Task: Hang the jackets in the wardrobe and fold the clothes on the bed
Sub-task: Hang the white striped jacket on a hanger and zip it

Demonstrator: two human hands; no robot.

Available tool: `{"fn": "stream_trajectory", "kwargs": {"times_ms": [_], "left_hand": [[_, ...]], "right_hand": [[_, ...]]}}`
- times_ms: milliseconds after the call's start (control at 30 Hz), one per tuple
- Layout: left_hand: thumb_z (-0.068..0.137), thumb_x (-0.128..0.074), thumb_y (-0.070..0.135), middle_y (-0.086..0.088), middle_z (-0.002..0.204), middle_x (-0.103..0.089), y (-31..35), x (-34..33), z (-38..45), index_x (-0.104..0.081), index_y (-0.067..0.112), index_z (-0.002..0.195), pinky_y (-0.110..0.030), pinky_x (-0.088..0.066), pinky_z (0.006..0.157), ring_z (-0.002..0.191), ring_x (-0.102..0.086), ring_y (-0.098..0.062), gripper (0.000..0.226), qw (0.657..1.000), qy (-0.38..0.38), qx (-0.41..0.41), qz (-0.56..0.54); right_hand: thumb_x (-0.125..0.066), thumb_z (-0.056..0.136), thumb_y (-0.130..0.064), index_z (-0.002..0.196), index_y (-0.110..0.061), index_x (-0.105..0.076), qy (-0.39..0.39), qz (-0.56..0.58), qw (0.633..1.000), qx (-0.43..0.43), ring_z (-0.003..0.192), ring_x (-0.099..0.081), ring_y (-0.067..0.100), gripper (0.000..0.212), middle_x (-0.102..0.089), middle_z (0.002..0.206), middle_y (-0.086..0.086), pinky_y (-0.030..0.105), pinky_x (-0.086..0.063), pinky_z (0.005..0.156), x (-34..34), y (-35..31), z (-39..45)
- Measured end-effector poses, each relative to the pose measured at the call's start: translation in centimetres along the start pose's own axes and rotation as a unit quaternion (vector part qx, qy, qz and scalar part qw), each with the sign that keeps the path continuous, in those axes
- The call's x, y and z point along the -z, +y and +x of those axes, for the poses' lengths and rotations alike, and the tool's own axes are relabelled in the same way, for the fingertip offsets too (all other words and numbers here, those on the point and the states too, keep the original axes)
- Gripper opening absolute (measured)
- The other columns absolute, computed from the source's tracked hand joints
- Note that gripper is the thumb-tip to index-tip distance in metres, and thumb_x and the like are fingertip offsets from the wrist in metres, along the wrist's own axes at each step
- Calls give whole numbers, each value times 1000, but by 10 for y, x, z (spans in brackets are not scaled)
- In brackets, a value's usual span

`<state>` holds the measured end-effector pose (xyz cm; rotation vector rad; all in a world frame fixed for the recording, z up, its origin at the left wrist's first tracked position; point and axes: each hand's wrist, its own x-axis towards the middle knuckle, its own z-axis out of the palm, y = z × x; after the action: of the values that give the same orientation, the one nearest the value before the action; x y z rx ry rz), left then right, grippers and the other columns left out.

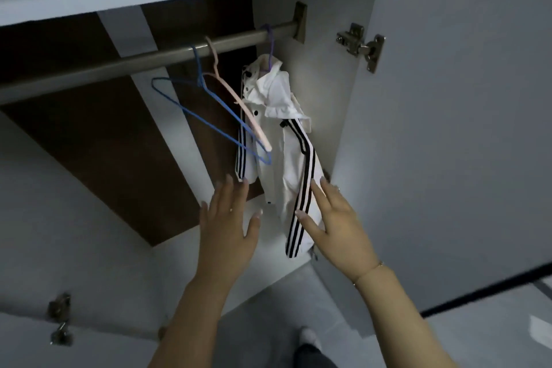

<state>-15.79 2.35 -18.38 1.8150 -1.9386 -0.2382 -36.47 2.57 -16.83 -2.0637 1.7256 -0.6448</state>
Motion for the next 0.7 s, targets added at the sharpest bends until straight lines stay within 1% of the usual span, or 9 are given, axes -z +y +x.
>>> {"fn": "stream_trajectory", "kwargs": {"times_ms": [67, 200, 267, 367, 433, 500, 600, 700], "left_hand": [[100, -39, 49, 4, 164, 5, -2, 1, -29, -8, 35, 155, -44, 4, 119, 142, 19, -3, 65, 999, -32, -28, 20], [99, -31, 55, 8, 156, 29, -2, -2, -82, 13, 41, 150, -44, 9, 118, 143, 28, -8, 69, 991, -94, -81, 54], [97, -25, 59, 11, 154, 33, 8, -5, -106, 19, 43, 147, -44, 13, 118, 143, 30, -8, 69, 984, -127, -116, 47], [98, -26, 55, 9, 157, 30, 32, -10, -136, 19, 41, 148, -44, 16, 118, 143, 31, -8, 69, 968, -168, -180, 40], [100, -27, 53, 8, 157, 31, 52, -15, -152, 16, 38, 151, -43, 20, 116, 142, 33, -8, 69, 956, -187, -223, 44], [100, -24, 54, 10, 155, 35, 75, -19, -167, 14, 38, 152, -42, 21, 116, 141, 35, -8, 67, 940, -211, -265, 44], [100, -22, 55, 11, 154, 37, 115, -24, -192, 17, 39, 151, -45, 18, 118, 140, 37, -8, 66, 914, -239, -326, 36], [100, -23, 55, 12, 153, 39, 159, -32, -222, 18, 40, 150, -45, 18, 118, 139, 39, -7, 67, 886, -258, -384, 34]], "right_hand": [[-42, 97, -52, 155, -22, -16, 4, 0, 1000, -22, 150, -9, 14, 70, -11, 163, -1, 36, -15, 122, -1, -2, -37], [-27, 92, -65, 156, -25, -4, 9, -41, 994, -101, 150, -5, 12, 79, -4, 163, -6, 32, -9, 122, -5, -2, -115], [-24, 91, -68, 156, -26, -1, 19, -64, 988, -140, 150, -1, 11, 80, -1, 162, -8, 31, -5, 122, -3, 0, -156], [-24, 91, -67, 155, -32, -1, 37, -78, 977, -195, 149, 4, 8, 76, 7, 157, -18, 28, 3, 119, 6, 6, -217], [-23, 91, -68, 154, -35, 0, 57, -85, 967, -235, 148, 6, 6, 75, 10, 154, -22, 28, 3, 120, 14, 11, -257], [-23, 92, -69, 154, -35, 0, 79, -92, 952, -281, 147, 7, 4, 74, 11, 154, -22, 29, 3, 120, 24, 17, -296], [-25, 91, -69, 154, -35, -7, 112, -72, 930, -344, 148, 5, 5, 74, 5, 158, -18, 29, 0, 120, 38, 24, -355], [-29, 90, -67, 153, -33, -20, 151, -59, 906, -391, 149, -5, 9, 72, -9, 161, -13, 32, -8, 121, 51, 31, -413]]}}
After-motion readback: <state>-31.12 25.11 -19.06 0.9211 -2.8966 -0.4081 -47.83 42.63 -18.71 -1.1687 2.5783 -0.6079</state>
